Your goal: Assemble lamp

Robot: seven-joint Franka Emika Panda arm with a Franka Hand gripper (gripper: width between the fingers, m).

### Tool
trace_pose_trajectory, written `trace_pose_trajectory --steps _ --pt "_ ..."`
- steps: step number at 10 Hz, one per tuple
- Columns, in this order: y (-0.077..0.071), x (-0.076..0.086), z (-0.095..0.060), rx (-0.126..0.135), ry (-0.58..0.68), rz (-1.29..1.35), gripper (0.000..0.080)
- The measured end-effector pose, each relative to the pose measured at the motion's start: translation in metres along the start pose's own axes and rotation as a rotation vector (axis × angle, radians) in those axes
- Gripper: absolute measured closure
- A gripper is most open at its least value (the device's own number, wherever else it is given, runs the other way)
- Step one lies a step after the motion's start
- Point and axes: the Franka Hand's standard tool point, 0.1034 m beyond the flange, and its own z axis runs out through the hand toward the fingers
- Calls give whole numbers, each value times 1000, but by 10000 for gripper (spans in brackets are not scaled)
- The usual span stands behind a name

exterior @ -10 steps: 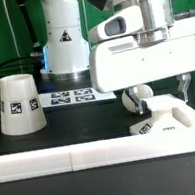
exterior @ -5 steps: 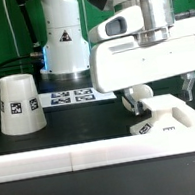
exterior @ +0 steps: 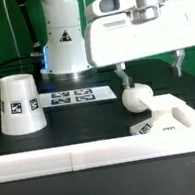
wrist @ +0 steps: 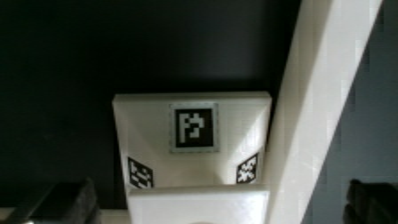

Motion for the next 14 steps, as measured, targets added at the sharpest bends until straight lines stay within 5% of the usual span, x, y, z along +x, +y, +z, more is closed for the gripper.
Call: trace_pose_trajectory --steps 3,5,14 --pt "6 -33 -13 -13 -16 4 101" --pt "26 -54 -7 -18 5 -6 101" --pt "20 -53 4 33 -24 515 101"
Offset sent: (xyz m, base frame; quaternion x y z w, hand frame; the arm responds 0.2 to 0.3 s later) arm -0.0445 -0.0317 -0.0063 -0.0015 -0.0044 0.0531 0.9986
